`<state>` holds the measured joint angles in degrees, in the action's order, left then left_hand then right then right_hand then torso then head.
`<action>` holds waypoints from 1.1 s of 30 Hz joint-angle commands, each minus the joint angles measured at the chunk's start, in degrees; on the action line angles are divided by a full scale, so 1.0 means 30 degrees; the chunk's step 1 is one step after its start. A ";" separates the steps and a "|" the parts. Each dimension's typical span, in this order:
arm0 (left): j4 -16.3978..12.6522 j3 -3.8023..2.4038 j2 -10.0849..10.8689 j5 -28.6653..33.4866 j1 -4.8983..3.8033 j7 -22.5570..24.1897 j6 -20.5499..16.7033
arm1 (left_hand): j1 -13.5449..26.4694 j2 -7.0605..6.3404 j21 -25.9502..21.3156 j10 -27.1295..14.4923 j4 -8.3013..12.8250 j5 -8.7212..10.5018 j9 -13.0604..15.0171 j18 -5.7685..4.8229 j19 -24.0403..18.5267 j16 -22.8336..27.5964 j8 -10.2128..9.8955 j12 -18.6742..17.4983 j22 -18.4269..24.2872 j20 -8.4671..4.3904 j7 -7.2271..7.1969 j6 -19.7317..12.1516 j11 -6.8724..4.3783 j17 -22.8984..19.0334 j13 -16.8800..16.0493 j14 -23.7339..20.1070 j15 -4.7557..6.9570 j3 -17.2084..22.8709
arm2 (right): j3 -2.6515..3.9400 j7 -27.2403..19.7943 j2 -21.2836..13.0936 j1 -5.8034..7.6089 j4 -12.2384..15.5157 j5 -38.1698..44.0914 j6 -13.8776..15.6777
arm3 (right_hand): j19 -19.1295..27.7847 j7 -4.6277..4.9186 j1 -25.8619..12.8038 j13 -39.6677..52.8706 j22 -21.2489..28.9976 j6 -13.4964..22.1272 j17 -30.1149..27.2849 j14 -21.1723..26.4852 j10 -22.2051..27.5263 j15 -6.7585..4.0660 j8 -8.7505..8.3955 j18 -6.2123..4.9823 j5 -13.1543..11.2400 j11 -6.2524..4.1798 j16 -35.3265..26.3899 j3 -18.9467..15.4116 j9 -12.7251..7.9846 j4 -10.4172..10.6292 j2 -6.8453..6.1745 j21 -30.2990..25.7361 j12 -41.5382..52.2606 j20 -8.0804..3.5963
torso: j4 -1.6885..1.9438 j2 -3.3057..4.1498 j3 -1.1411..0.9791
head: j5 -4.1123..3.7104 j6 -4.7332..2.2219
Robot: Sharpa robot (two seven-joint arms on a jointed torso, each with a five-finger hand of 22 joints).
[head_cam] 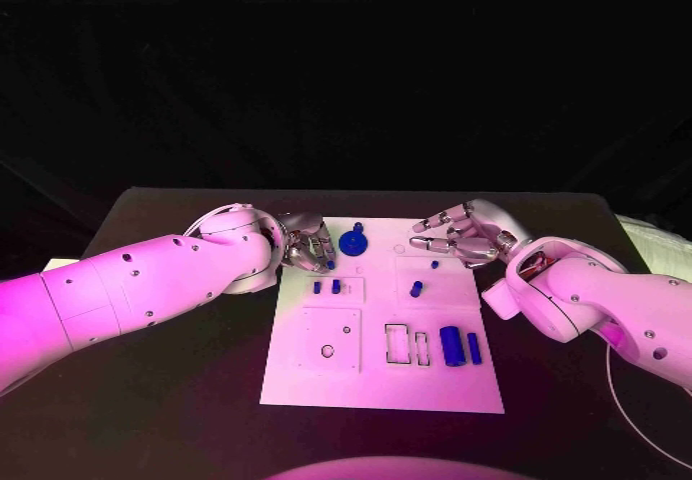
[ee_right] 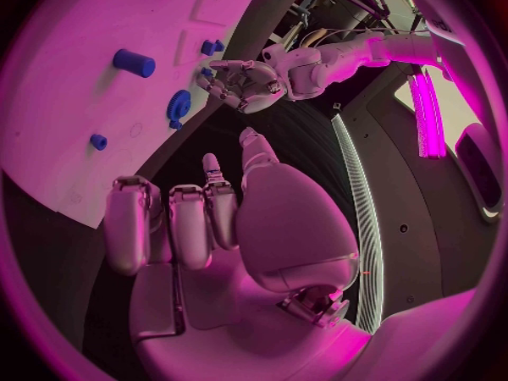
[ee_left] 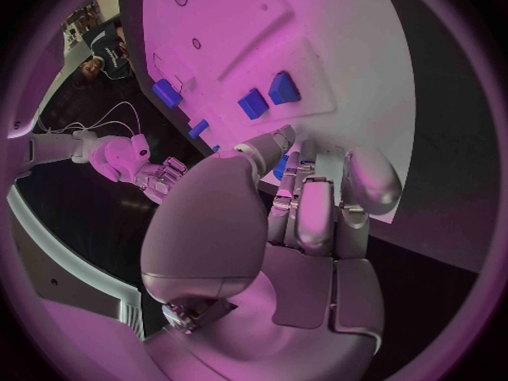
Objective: Assemble the parts on the task board
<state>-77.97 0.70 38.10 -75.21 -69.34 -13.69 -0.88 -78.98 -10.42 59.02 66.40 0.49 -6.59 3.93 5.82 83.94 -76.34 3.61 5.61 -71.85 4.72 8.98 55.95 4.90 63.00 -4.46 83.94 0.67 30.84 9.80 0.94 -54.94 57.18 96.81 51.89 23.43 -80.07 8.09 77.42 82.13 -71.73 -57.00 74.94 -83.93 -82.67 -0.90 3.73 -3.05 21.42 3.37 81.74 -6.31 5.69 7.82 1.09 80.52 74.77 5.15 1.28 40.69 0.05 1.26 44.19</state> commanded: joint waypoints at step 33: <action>-0.4134 0.0359 0.4000 2.6060 0.0114 1.3322 -0.6737 | 0.1418 0.0590 -0.5934 0.0546 -0.1077 0.0127 0.0189 0.0850 -0.1880 0.2141 0.1092 0.0861 0.3126 0.0283 -0.0135 0.1657 -0.0065 -0.3955 -0.0571 -0.1937 -0.0212 -0.2591 | 0.0095 0.4833 0.0413 0.0203 -0.1623 1.6312 -0.3923 | 0.0075 -0.0328 0.2842 -2.2353 0.0542 -0.2497 -0.4468 -0.0517 0.6282 0.0260 0.0026 -0.0434 -0.3646 0.0373 -0.4948 0.5311 0.0072 0.0091 -0.2581 -0.0527 -2.3706 0.0275 | 0.0154 -0.0422 0.0318 | -0.1151 -0.0275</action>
<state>-89.76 1.78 49.87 -8.22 -69.03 20.87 -21.13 -75.05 -9.07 41.62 68.47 -2.69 -6.32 4.56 7.63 78.60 -70.06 6.93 7.98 -62.70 5.54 8.66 61.39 4.70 51.45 -6.11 78.34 0.03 23.35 10.06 11.23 -53.88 57.77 91.97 92.28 15.96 -79.80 7.16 85.81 15.27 -70.15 -64.89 61.60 -84.12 -64.24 -0.50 3.96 -3.95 10.64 4.45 67.14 9.33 5.95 8.19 -6.22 79.11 3.94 5.46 1.64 39.40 0.85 -2.09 43.35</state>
